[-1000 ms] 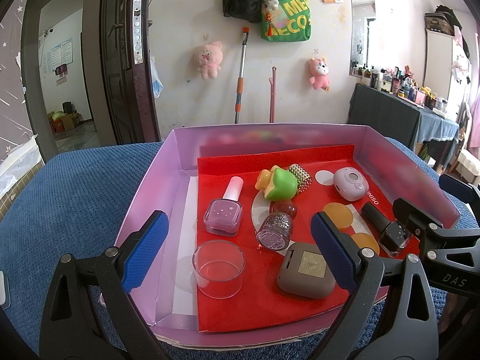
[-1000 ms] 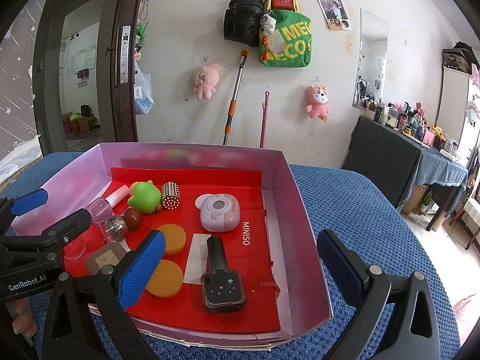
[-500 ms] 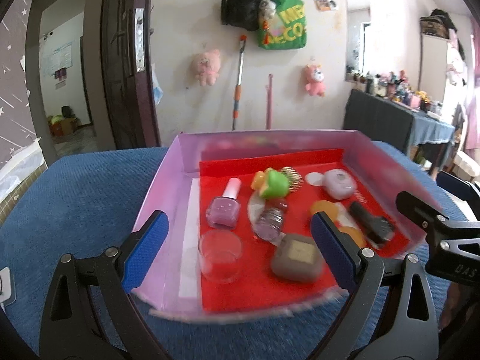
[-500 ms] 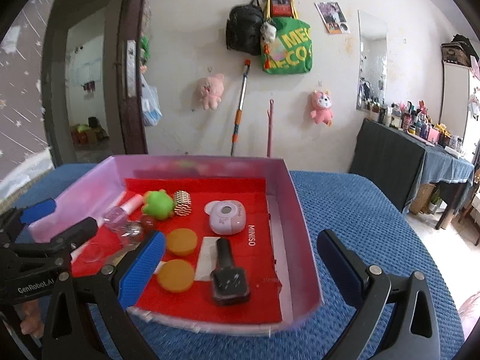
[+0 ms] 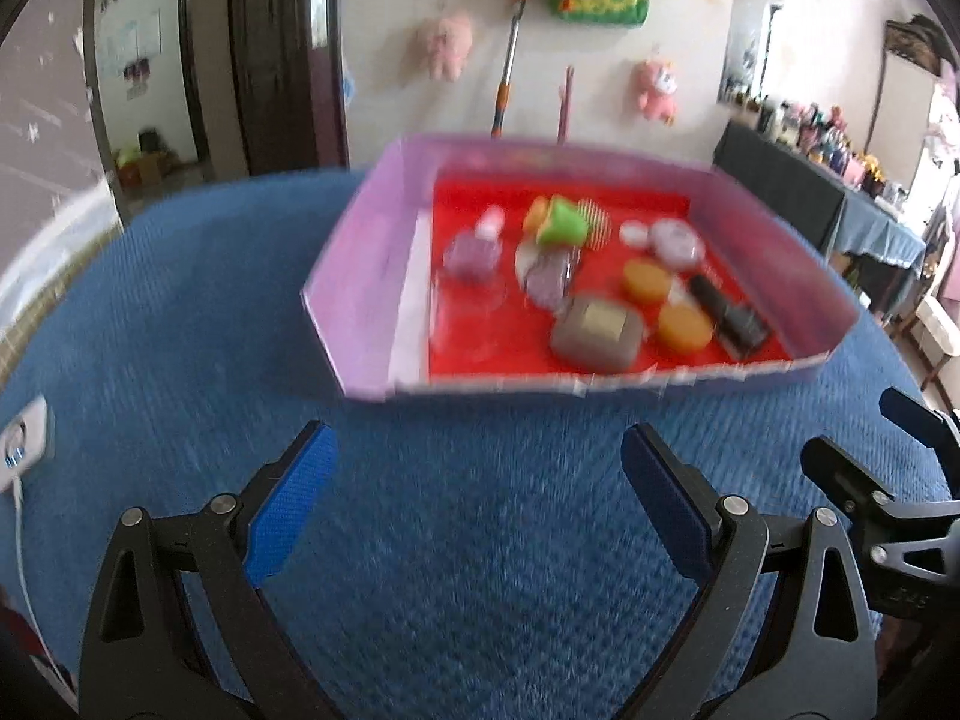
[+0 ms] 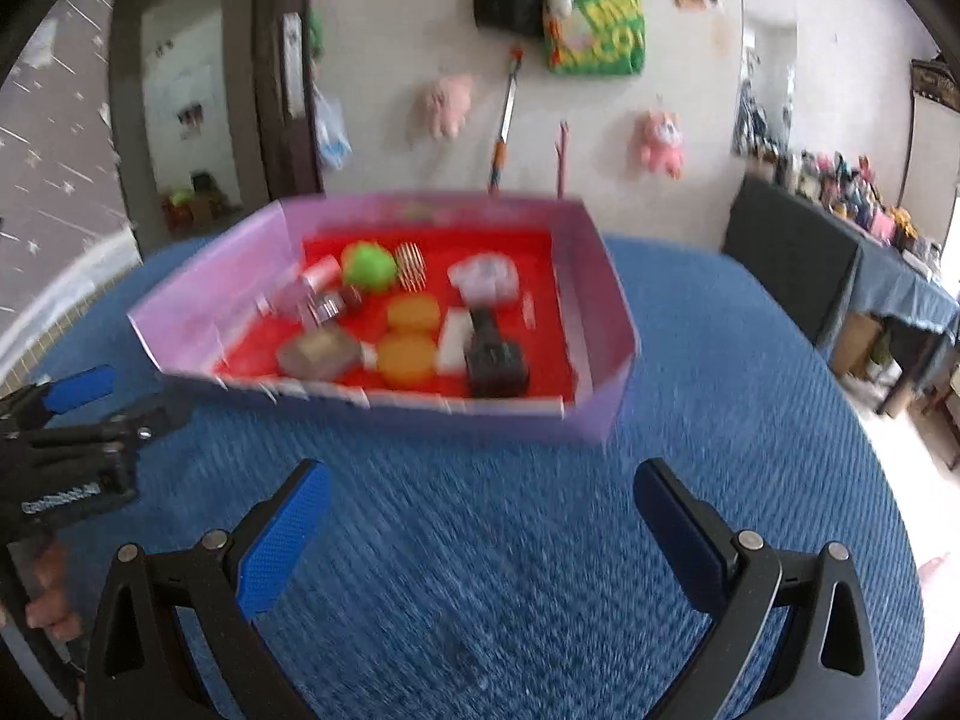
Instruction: Organize rigid objects
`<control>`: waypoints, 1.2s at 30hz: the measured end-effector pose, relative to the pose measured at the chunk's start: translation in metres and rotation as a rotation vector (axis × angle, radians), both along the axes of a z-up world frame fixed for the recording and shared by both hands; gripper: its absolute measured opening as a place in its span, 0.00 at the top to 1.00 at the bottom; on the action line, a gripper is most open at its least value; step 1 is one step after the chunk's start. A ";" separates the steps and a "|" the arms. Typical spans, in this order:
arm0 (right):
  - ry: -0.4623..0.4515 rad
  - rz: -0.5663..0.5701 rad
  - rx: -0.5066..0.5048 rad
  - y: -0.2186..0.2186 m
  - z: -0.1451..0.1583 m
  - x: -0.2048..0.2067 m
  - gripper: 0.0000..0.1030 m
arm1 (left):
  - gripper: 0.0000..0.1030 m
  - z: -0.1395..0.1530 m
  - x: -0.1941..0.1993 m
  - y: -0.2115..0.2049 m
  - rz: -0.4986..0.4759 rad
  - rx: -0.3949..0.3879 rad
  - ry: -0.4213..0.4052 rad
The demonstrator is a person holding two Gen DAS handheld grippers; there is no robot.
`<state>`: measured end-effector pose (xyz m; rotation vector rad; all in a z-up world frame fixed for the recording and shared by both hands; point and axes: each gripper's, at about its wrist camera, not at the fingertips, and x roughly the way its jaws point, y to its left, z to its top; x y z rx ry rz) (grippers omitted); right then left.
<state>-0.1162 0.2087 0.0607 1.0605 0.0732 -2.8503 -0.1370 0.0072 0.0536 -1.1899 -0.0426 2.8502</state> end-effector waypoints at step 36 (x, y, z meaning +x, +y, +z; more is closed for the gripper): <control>-0.238 -0.076 0.010 0.012 -0.036 -0.025 0.00 | 0.00 -0.033 -0.005 0.012 0.011 -0.057 -0.157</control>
